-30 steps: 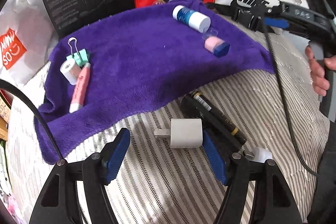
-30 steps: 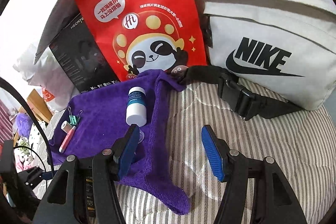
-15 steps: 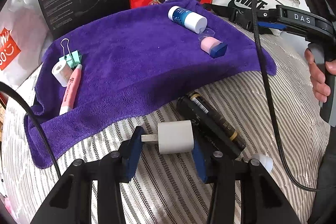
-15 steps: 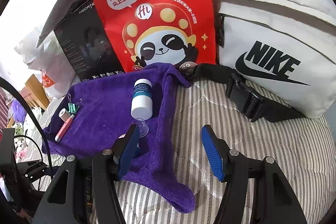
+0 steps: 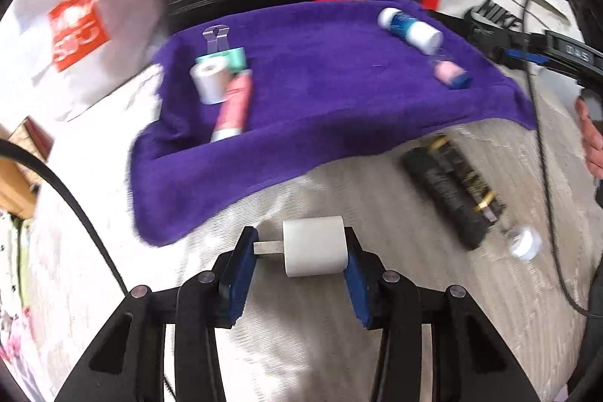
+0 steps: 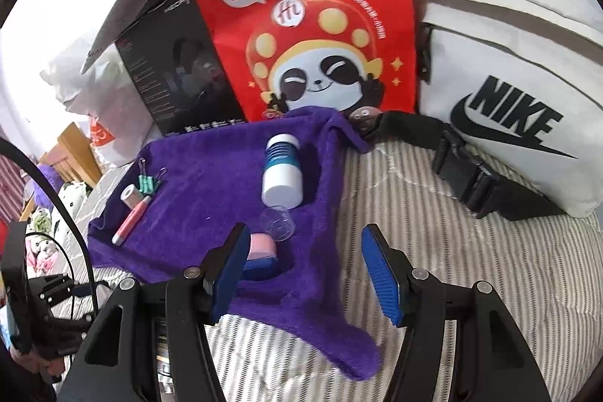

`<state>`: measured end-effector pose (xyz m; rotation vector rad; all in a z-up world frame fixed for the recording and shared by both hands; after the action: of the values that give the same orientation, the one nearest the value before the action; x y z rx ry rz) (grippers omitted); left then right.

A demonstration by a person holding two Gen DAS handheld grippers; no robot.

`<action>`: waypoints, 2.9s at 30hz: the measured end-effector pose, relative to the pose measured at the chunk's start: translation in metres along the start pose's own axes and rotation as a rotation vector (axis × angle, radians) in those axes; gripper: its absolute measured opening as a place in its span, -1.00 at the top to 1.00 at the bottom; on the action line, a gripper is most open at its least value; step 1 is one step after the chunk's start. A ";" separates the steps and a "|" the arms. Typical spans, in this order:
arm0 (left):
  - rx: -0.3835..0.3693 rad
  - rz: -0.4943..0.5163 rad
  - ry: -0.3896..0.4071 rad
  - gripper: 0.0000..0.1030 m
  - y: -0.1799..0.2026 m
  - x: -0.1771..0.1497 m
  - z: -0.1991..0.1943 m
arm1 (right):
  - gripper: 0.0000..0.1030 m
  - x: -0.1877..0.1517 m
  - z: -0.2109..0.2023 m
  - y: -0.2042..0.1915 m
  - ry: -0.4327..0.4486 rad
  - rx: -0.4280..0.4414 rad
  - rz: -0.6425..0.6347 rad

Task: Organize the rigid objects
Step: 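Grasp the black-gold tube with the right tool while the left tool holds the charger, then set the tube beside the bottle with the right tool while the left tool carries the charger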

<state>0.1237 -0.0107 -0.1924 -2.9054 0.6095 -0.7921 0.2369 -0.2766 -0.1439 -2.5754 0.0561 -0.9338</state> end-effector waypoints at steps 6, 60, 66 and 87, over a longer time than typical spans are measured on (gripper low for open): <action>0.025 -0.039 -0.002 0.18 -0.020 -0.011 0.000 | -0.18 -0.020 -0.004 -0.022 -0.037 0.007 -0.043; -0.010 -0.083 0.054 0.18 -0.022 -0.012 0.003 | 0.51 -0.122 0.018 -0.080 -0.195 -0.184 -0.232; -0.017 -0.077 0.035 0.18 -0.020 -0.011 0.003 | 0.54 -0.121 0.019 -0.077 -0.211 -0.161 -0.206; -0.017 -0.100 0.153 0.18 -0.074 0.061 -0.047 | 0.54 -0.038 -0.022 -0.104 -0.110 -0.053 -0.228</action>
<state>0.1751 0.0352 -0.1102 -2.9291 0.4882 -1.0345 0.1833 -0.1819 -0.1120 -2.7188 -0.2512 -0.8770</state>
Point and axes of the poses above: each gripper's, at about its wrist camera, not at the fingertips, and z roughly the way its jaws point, y to its right, x to its top, the point moved 7 cm from there along z, roughly the way its jaws point, and after that the axes turned 11 degrees about z, right-handed, at the moved point
